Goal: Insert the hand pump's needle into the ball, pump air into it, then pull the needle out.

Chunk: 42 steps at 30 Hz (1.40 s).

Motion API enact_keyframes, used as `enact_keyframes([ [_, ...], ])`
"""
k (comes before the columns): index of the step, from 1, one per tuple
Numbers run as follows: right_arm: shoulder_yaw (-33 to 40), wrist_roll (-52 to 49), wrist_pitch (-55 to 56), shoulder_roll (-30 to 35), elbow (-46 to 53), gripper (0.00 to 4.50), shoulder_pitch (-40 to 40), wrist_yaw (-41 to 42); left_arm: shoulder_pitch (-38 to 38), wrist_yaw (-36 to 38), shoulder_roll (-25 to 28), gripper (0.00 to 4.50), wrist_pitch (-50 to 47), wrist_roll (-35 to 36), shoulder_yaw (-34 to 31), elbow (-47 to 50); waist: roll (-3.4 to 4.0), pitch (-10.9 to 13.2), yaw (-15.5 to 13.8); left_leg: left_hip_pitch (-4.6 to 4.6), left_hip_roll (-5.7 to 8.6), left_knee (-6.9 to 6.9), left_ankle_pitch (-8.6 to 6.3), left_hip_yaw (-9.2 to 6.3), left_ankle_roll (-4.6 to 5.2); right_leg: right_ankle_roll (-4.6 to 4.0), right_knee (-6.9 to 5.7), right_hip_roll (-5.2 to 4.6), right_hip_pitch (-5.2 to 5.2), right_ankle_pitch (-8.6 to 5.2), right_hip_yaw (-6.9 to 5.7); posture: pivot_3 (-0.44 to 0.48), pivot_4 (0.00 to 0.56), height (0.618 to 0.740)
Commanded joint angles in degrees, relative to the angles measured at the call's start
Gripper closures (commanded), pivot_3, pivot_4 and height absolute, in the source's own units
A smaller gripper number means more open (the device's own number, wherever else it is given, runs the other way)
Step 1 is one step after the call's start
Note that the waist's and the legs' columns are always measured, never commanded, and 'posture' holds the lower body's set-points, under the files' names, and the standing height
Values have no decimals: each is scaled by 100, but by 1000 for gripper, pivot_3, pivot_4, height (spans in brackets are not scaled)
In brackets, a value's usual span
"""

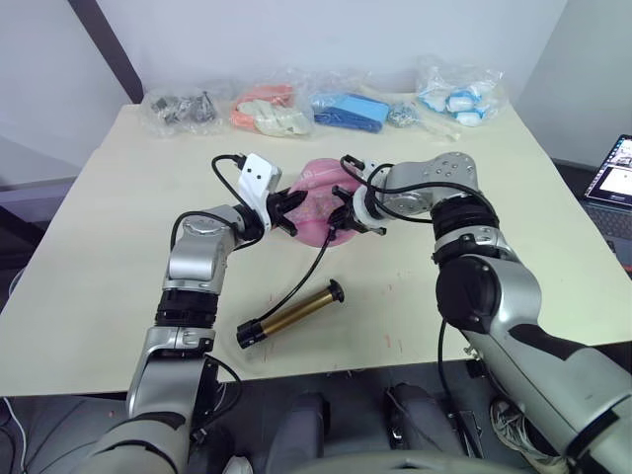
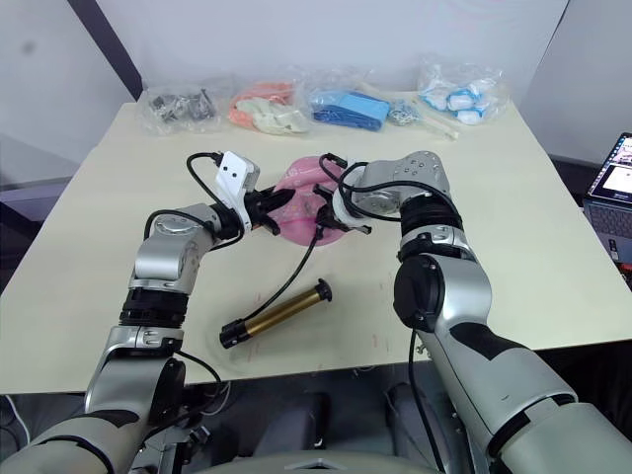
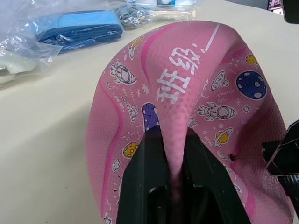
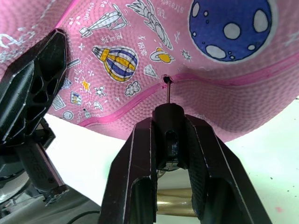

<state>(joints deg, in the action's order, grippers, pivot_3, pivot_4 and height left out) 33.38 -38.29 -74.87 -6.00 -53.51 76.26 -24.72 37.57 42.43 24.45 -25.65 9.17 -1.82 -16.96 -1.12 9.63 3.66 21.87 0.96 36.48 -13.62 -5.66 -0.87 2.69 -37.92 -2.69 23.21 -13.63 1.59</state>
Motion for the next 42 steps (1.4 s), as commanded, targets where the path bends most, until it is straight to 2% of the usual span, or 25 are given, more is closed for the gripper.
enact_keyframes([
  [1, -191, 159, 435, -50, -119, 4173, 125, 370, -281, 424, -257, 4436, -393, 69, 586, -166, 1, -11, 2, 0, 0, 0, 0, 0, 0, 0, 0, 0, 0, 0, 0, 0, 150, 740],
  [16, -92, 464, 1605, 110, -1412, 4173, 509, 844, -418, 498, -255, 4436, -642, 121, 621, -61, 4, -112, 36, -22, -5, -15, 0, 1, 0, 1, 8, 4, -15, -2, 0, 0, 150, 740],
  [29, 52, 510, 2244, 151, -1781, 4173, 603, 785, -481, 496, -226, 4436, -852, 145, 588, -77, 6, -126, 60, -33, -14, -18, -1, 2, 0, 1, 11, 11, -25, -3, 2, 0, 150, 740],
  [34, 56, 556, 2446, 93, -1824, 4173, 581, 806, -509, 472, -222, 4436, -898, 122, 576, -81, 7, -126, 84, -98, -19, -50, -1, 10, 0, 23, 33, 13, -80, -19, 7, 0, 150, 740],
  [42, -163, 755, 2556, -143, -1847, 4173, 501, 1054, -518, 475, -214, 4436, -921, 96, 568, -117, 6, -129, 159, -115, -22, -62, -1, 8, 0, 24, 38, 15, -90, -21, 7, 0, 150, 740],
])
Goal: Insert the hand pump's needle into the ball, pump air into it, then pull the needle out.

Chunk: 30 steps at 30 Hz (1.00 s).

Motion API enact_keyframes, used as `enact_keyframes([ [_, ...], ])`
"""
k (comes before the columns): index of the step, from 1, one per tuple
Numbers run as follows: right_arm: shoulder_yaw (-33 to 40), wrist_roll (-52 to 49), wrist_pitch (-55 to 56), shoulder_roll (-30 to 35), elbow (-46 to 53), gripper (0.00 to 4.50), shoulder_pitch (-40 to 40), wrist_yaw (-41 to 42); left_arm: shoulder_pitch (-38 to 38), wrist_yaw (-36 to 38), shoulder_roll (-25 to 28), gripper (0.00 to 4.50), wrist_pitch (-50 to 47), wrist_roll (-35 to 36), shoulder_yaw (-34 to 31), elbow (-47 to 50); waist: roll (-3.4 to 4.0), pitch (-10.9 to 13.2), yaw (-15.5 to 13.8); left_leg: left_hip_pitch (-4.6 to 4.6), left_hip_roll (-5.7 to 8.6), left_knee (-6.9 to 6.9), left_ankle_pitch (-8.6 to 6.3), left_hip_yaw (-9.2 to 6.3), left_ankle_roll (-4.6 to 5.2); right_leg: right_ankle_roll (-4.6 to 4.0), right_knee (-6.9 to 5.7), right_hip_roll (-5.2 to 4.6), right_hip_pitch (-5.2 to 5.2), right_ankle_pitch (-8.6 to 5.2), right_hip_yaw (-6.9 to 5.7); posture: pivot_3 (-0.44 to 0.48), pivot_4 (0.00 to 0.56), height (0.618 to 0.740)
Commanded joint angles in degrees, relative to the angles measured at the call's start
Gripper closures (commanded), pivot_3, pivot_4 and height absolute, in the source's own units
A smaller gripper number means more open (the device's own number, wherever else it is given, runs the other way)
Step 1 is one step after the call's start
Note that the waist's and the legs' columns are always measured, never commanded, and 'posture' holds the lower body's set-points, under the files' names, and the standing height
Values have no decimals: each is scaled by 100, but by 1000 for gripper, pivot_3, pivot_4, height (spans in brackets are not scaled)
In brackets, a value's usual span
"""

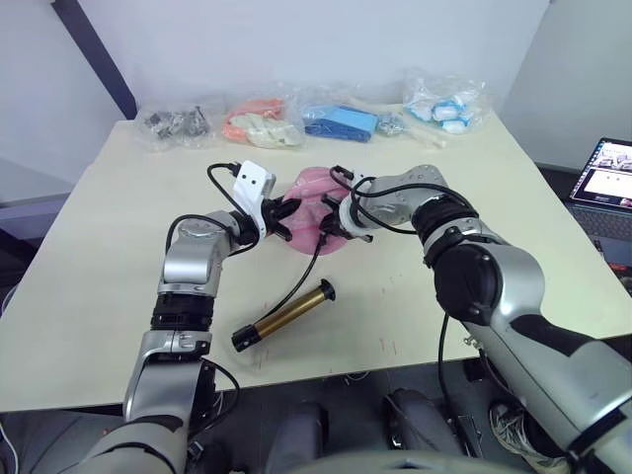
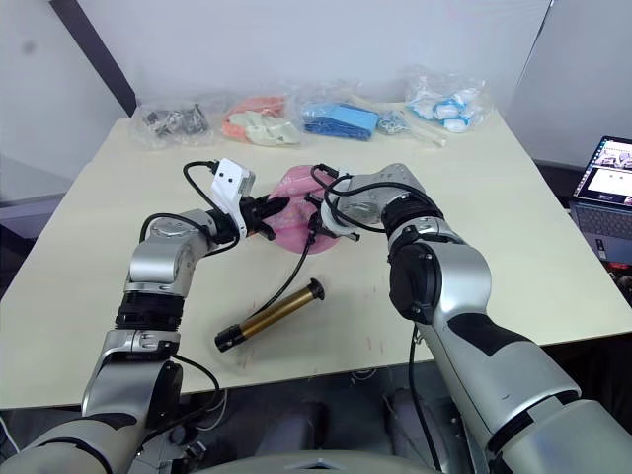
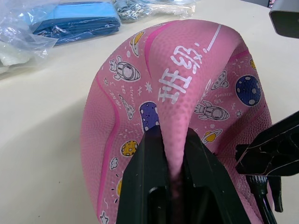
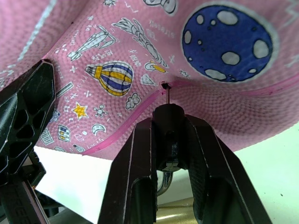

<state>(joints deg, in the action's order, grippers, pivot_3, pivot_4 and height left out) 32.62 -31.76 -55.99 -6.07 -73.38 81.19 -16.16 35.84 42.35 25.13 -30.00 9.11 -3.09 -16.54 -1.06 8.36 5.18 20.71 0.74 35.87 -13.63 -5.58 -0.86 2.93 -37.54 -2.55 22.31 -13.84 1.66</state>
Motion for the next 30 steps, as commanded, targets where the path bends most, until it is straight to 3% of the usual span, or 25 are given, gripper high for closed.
enact_keyframes([
  [1, -127, 138, 664, -170, 133, 4173, 1, 234, -347, 482, -282, 4436, -492, 106, 691, -161, 0, -4, 10, -1, 0, -1, 0, -1, 0, 0, 0, 0, 0, 0, 0, 0, 150, 740],
  [30, 159, 185, 1485, -418, -157, 4173, -19, -10, -460, 521, -284, 4436, -621, 80, 675, -100, 19, -45, 37, -79, -75, -75, -1, 2, -2, -21, 69, 65, -65, -13, -3, 0, 150, 740],
])
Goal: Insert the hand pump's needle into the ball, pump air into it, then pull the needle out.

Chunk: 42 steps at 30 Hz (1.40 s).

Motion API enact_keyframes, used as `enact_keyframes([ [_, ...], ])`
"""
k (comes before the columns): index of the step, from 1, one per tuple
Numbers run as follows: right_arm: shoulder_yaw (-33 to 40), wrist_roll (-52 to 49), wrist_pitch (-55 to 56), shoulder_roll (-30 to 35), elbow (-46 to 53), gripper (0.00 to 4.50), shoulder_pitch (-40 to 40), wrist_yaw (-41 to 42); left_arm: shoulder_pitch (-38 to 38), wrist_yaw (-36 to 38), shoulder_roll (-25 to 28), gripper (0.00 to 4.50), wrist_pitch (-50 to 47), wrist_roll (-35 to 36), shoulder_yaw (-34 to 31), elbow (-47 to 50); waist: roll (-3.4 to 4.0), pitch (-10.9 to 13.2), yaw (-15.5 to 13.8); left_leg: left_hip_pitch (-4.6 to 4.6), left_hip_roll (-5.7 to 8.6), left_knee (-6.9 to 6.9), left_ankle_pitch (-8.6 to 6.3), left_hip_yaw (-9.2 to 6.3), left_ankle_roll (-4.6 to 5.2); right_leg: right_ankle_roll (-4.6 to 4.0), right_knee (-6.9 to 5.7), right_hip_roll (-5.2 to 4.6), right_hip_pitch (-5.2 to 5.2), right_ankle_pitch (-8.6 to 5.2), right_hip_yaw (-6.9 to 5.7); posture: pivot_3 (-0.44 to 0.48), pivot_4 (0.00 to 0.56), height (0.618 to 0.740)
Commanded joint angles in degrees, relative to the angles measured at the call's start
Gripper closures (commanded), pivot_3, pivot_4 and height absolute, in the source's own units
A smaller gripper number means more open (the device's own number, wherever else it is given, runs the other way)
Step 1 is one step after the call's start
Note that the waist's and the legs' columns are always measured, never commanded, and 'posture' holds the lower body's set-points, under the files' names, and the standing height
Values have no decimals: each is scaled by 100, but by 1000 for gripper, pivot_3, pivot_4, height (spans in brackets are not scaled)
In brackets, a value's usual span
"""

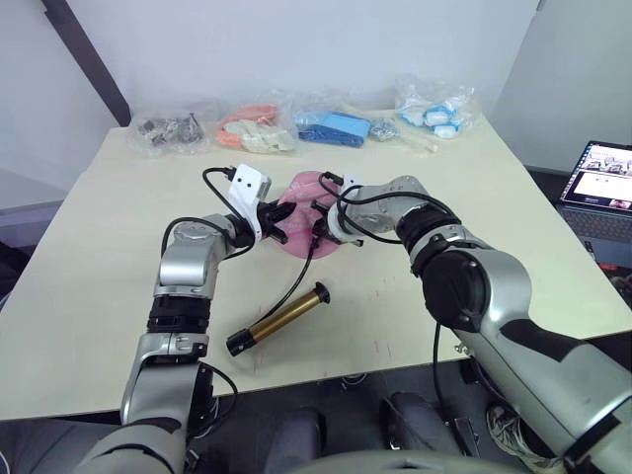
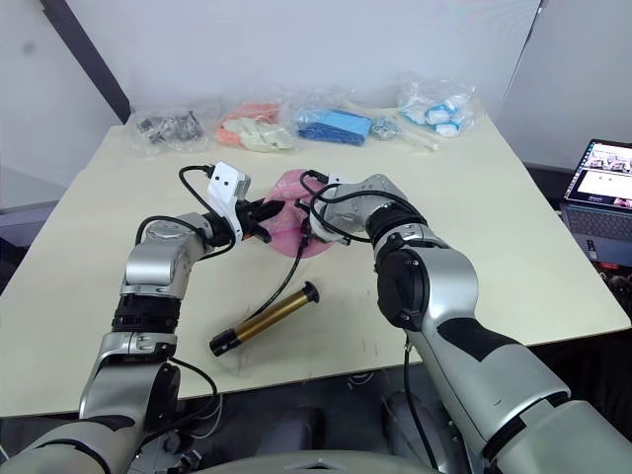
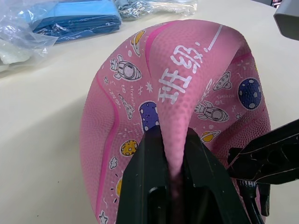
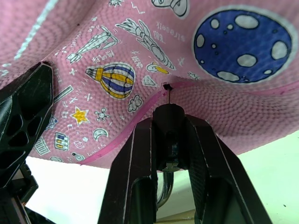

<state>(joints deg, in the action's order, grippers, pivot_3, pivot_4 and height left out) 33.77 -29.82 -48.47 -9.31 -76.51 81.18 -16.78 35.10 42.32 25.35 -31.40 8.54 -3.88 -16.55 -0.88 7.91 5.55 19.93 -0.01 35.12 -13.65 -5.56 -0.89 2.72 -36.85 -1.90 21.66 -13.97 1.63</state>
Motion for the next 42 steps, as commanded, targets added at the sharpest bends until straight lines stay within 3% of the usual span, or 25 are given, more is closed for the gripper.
enact_keyframes([
  [1, 49, -5, 764, -99, 149, 4173, -30, 50, -393, 524, -307, 4436, -494, 142, 753, -88, 1, 0, 0, 0, -2, 0, 0, 0, 0, 0, 0, 1, 0, 0, -1, 0, 150, 740],
  [14, 277, -133, 1061, -91, 85, 4173, -161, 57, -496, 515, -289, 4436, -594, 166, 754, 58, 3, 0, 3, -4, -13, -6, -1, 2, -1, -2, 6, 9, 1, -1, -1, 0, 150, 740],
  [36, 48, 142, 1470, -3, 84, 4173, -311, 399, -549, 523, -269, 4436, -631, 184, 752, 92, 4, 0, 9, -8, -17, -15, -2, -8, -3, -4, 11, 9, 3, -4, -4, 0, 150, 740],
  [42, -69, 204, 1067, 25, 82, 4173, -249, 465, -482, 513, -262, 4436, -546, 143, 733, -30, 6, 1, 9, -8, -18, -17, -2, -18, -3, -5, 12, 8, 7, -4, -4, 0, 150, 740],
])
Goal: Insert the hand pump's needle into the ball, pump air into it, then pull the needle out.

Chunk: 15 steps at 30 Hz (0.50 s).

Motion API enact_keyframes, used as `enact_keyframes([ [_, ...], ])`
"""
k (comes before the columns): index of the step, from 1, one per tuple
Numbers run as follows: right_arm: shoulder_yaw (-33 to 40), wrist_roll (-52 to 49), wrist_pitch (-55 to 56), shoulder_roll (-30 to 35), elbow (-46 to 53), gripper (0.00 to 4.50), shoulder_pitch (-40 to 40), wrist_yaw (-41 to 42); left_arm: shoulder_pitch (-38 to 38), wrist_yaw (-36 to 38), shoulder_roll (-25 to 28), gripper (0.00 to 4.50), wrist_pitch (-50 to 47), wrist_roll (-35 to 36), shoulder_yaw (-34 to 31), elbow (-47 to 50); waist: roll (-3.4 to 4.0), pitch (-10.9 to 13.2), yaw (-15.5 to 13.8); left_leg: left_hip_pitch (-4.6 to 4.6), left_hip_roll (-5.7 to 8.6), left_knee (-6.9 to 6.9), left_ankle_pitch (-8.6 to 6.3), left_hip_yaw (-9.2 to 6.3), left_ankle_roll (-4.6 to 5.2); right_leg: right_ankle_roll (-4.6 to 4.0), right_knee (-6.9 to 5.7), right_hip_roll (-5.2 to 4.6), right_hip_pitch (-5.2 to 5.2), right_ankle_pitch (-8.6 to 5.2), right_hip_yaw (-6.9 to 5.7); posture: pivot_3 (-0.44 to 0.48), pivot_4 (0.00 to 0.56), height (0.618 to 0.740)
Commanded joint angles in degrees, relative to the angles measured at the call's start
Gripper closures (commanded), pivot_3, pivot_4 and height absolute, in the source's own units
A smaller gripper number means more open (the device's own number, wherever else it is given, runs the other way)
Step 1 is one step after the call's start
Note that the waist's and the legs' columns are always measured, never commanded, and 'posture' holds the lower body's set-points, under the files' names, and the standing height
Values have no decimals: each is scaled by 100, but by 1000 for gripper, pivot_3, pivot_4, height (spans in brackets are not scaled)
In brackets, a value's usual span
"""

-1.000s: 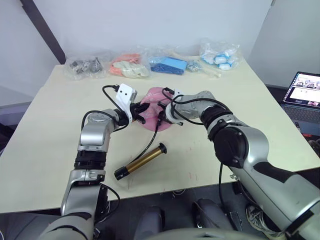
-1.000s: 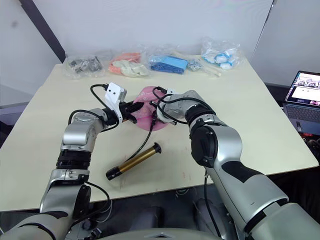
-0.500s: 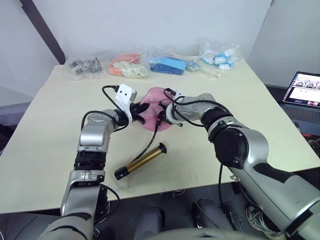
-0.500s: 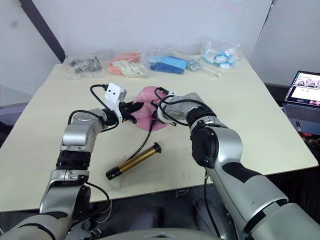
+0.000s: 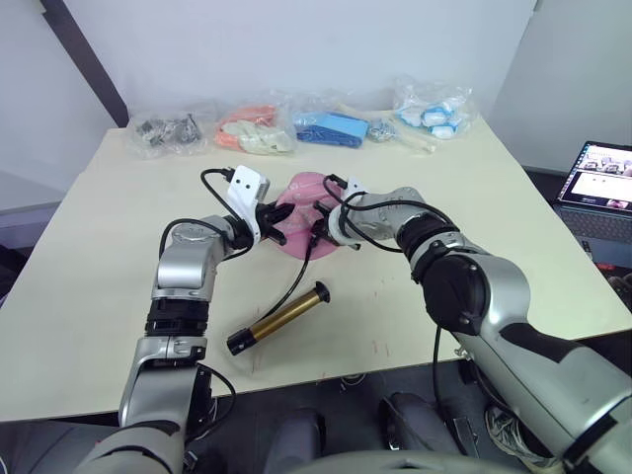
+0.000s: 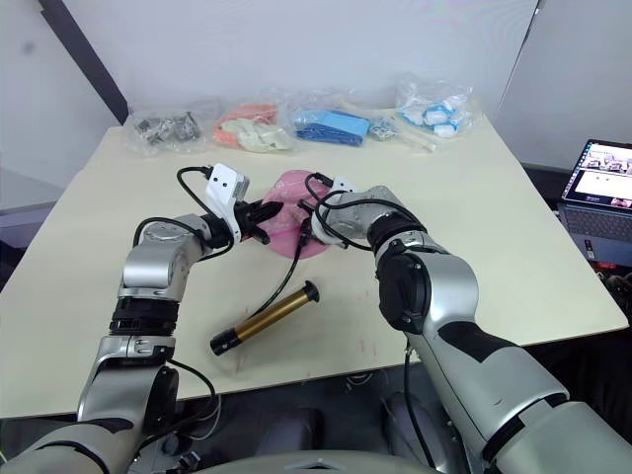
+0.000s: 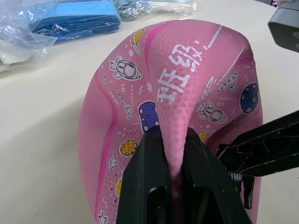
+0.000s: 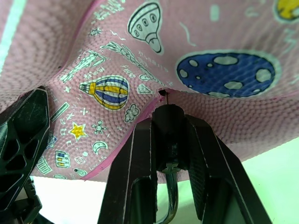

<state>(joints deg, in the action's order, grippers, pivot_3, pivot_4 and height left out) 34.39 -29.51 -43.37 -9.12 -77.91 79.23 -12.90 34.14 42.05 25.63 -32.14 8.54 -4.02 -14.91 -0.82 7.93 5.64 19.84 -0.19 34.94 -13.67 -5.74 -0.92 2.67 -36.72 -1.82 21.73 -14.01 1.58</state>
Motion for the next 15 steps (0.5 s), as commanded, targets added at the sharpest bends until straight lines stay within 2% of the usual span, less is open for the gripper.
enact_keyframes([
  [1, -188, 203, 453, 17, 230, 4173, -37, 124, -366, 543, -282, 4436, -444, 131, 744, -233, 0, 0, 0, -1, 0, -1, 0, -2, 0, 0, 0, 0, 0, 0, 0, 0, 150, 740],
  [11, -913, 525, -560, 69, 546, 4173, 46, 809, -130, 500, -239, 4436, -65, -24, 698, -676, 21, 15, -19, 8, 6, -3, 0, -17, -1, -4, 4, -8, 2, -3, -14, 0, 150, 740],
  [15, -1020, 486, -1004, 36, 857, 4173, 42, 835, -118, 529, -248, 4436, -16, -33, 689, -727, 32, 25, -33, 17, 9, -4, 0, -22, -1, -4, 6, -10, 8, -3, -19, 0, 150, 740],
])
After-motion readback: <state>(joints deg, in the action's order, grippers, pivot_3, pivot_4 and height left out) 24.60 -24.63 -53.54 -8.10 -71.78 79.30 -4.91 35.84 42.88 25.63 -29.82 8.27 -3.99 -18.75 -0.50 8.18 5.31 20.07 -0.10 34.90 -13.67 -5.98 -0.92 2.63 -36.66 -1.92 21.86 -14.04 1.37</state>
